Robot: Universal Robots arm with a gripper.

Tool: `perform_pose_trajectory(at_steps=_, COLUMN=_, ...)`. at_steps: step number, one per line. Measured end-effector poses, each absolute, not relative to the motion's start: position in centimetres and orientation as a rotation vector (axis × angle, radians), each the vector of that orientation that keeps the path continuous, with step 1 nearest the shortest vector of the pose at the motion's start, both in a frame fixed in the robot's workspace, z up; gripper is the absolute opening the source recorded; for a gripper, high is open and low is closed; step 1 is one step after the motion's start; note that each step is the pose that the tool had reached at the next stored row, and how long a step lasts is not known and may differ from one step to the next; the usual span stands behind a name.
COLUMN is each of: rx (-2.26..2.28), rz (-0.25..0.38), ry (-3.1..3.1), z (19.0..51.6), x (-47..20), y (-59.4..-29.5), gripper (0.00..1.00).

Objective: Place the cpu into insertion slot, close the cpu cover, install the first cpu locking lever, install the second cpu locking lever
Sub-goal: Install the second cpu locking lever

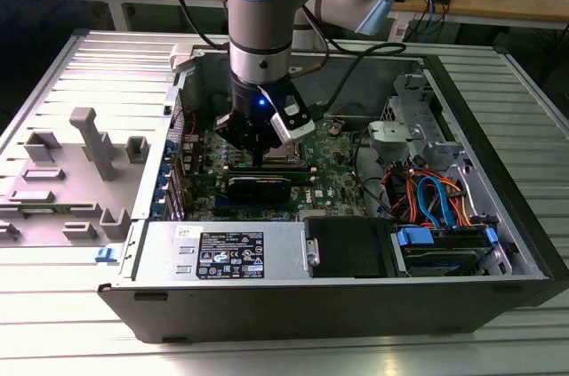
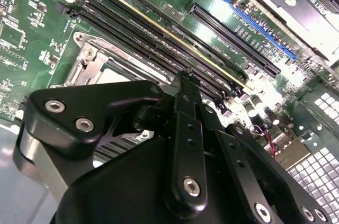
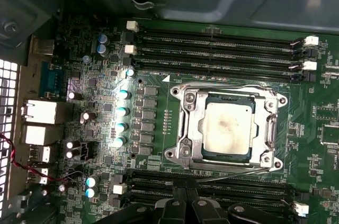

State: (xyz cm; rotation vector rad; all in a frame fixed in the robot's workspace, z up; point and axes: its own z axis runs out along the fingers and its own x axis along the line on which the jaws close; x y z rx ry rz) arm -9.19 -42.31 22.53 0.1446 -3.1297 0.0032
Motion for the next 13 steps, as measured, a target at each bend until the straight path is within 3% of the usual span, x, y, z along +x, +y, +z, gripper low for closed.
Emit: perform_pose_trajectory(at_steps=13, rx=0.159, rz=-0.038, ry=-3.13, z=21.54, x=-9.63, y=-42.31, gripper=0.11)
